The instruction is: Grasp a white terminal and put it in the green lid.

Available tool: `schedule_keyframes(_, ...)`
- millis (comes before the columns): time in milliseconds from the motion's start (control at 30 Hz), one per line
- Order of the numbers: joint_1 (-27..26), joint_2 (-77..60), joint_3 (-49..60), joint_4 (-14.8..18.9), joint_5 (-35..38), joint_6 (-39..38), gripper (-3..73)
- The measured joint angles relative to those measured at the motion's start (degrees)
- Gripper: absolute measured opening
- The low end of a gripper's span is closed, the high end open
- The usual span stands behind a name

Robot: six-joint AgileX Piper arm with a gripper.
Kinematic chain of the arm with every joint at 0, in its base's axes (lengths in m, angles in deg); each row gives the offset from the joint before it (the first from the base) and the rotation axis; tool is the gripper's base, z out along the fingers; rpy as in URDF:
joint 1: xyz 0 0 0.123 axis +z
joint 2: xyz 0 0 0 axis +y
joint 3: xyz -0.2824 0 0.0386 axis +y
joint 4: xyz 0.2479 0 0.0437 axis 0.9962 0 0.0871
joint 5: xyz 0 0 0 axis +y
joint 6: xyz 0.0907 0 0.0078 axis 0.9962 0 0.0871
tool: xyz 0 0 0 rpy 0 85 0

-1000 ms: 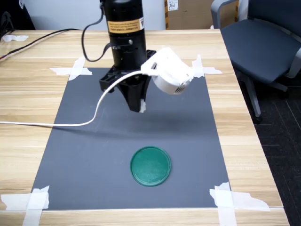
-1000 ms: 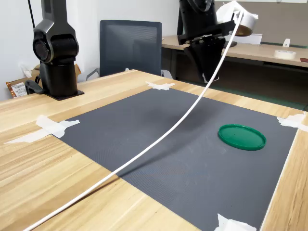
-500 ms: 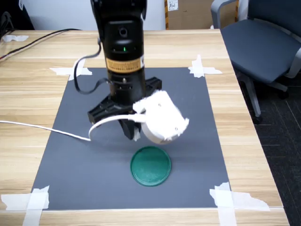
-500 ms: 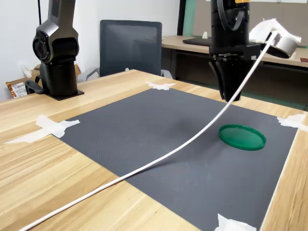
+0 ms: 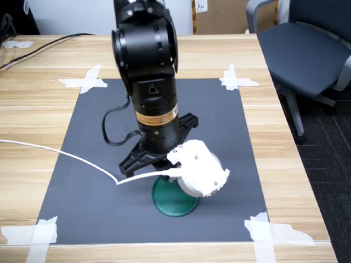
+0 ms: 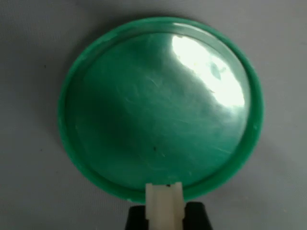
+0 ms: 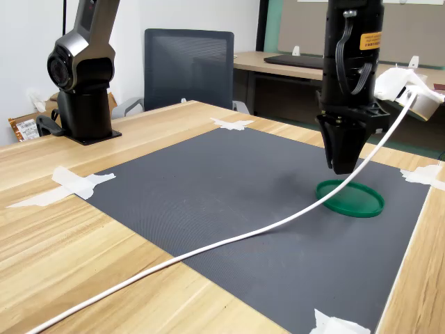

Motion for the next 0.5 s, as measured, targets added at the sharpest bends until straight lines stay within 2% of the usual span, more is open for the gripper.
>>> schedule_keyframes(300,0.0,2.4,-0.1,0.1,-0.1,-1.4,7.2)
schedule_keyframes(500,0.0,3.3,-0.1,1.8,0.0,-6.2,10.2)
